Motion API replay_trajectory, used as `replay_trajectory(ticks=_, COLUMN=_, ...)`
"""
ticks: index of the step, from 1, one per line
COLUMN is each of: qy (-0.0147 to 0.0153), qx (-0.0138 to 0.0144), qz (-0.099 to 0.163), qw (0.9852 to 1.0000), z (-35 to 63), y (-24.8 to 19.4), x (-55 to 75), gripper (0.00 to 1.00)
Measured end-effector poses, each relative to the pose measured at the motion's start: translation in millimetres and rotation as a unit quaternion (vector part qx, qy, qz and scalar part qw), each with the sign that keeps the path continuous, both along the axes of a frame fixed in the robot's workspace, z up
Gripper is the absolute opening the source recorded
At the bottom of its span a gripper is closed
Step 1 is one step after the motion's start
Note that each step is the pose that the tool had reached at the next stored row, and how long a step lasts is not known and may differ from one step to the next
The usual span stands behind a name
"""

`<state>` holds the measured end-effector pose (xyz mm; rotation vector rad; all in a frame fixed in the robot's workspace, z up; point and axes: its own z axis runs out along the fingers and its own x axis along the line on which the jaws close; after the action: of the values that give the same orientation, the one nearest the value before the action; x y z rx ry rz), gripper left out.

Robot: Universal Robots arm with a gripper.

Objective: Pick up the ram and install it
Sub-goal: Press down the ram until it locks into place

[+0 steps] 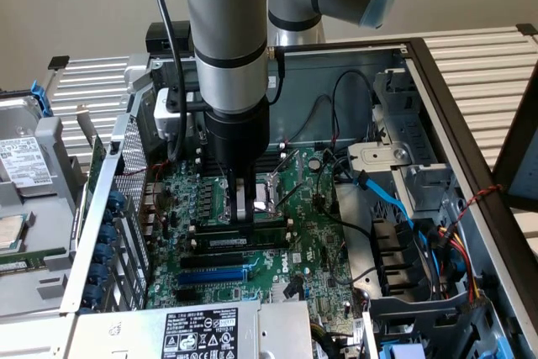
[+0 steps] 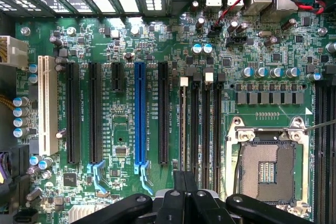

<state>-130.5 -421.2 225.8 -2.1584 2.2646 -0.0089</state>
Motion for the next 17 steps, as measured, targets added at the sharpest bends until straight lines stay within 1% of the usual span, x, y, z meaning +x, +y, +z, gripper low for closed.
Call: replay_trajectory(ticks=17, qy=0.0, qx=-0.0001, qz=0.0, qw=1.0, z=0.3, y=0.0, x=0.0, gripper=0.11)
